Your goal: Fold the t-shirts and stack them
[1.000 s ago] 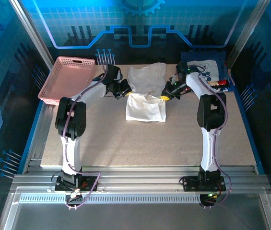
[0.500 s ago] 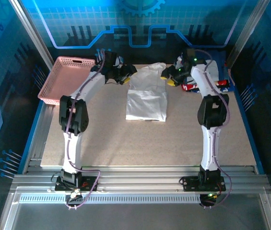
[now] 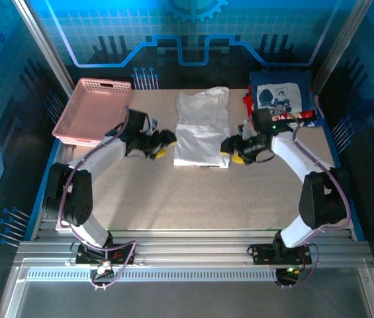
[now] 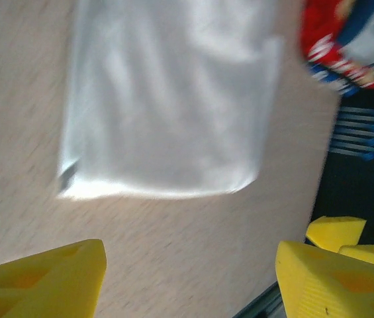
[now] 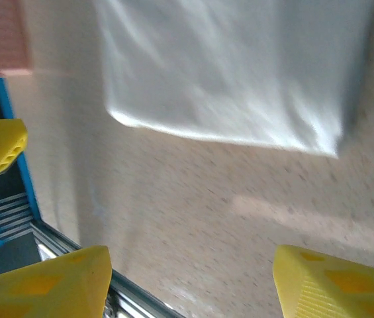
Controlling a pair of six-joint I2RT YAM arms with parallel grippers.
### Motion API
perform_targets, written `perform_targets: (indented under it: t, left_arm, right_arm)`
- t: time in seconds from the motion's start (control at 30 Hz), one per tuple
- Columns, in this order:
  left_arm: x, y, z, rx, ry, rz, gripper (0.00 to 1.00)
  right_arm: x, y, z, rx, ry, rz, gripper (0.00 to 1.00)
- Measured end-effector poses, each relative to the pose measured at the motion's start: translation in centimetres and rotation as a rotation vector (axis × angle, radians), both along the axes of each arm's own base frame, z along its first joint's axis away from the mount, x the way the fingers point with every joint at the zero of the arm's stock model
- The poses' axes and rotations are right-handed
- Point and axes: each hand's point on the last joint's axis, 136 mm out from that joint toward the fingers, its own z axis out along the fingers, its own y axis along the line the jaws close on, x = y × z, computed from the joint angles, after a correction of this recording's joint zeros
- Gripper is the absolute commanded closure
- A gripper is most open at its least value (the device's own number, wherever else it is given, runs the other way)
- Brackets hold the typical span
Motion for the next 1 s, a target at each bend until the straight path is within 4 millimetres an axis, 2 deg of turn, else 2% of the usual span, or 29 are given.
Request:
perform_targets:
  t: [0.03,0.13,0.37,0.53,0.7,0.77,0.87,0.93,1.0]
  left_arm:
    - [-1.1,0.1,-1.5,0.001,0.045,0.001,0.32]
    - [-2.5,-0.1,-3.7,-0.023,0.105,0.004,0.33]
    - [-1.1,-1.7,-5.1,-0.087,0.103,0.010,0.35]
    - [-0.6,-2.2,-7.2,-0.091,0.141,0.019,0.36]
    - [0.7,-2.7,-8.1,-0.102,0.152,0.036,0.39]
    - [1.3,-3.0,-8.5,-0.108,0.154,0.043,0.42]
    - [2.3,-3.5,-8.9,-0.118,0.156,0.048,0.52]
    - [3.0,-4.1,-9.0,-0.122,0.153,0.046,0.66]
    - [3.4,-4.5,-9.1,-0.123,0.154,0.042,0.84]
  right_arm:
    - [-0.8,-0.1,-1.3,-0.001,0.034,-0.005,0.33]
    - [-1.9,-0.2,-3.3,0.008,0.077,-0.021,0.33]
    - [0.2,0.0,-5.3,0.048,0.066,-0.056,0.33]
    - [0.8,0.1,-7.4,0.042,0.111,-0.070,0.33]
    - [2.0,0.2,-8.0,0.040,0.123,-0.083,0.34]
    - [2.7,0.4,-8.2,0.042,0.123,-0.087,0.39]
    - [4.0,0.6,-8.7,0.041,0.136,-0.103,0.54]
    - [4.8,0.8,-9.1,0.038,0.142,-0.109,0.67]
    - [5.1,1.0,-9.4,0.037,0.148,-0.110,0.80]
